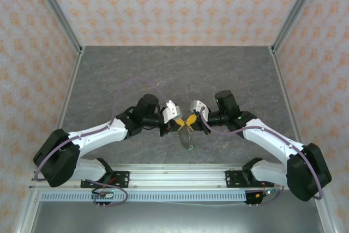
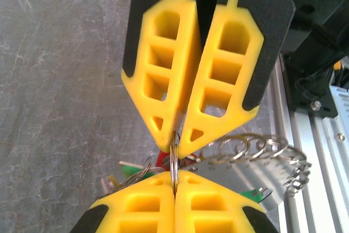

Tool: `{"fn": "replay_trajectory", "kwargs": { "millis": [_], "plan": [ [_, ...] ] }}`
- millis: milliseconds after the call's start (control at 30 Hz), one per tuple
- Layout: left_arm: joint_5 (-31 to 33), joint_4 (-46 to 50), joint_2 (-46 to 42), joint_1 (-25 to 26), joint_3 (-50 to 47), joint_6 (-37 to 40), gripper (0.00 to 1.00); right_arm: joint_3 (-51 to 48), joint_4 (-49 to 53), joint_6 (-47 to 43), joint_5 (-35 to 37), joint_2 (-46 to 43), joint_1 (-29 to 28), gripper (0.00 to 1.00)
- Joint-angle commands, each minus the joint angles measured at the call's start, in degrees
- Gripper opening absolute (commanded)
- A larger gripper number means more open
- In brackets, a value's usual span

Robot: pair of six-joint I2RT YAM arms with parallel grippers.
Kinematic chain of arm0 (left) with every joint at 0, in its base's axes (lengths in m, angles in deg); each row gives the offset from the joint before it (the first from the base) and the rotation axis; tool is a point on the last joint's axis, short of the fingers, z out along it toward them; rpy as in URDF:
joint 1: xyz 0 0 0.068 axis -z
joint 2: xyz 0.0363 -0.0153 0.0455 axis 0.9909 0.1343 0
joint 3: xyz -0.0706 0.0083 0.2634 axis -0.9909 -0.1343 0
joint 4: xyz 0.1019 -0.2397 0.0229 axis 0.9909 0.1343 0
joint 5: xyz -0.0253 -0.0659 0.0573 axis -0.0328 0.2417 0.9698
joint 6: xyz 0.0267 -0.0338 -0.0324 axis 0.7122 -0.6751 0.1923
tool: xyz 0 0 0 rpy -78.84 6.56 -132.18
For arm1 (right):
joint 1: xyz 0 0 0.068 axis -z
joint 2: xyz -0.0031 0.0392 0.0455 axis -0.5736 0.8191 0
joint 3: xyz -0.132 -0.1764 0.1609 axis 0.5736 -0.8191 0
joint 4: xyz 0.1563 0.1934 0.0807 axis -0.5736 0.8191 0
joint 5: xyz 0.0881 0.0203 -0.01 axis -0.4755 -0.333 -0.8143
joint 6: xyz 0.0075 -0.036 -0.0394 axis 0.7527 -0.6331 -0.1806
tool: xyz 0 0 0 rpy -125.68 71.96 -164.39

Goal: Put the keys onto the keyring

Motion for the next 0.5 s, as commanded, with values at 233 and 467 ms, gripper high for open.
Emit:
{"fn": "replay_trajectory", "kwargs": {
  "millis": [233, 467],
  "plan": [
    [-3.93, -12.28, -0.72, 0.14, -1.46, -4.90, 0.00, -1.24, -9.84, 4.26, -7.96, 1.07, 1.09, 0.07],
    [-1.77, -5.78, -1.06, 0.17, 0.19, -2.14, 0.05, -0.06, -8.96, 4.74, -6.60, 1.74, 1.10, 0.00]
  ]
}}
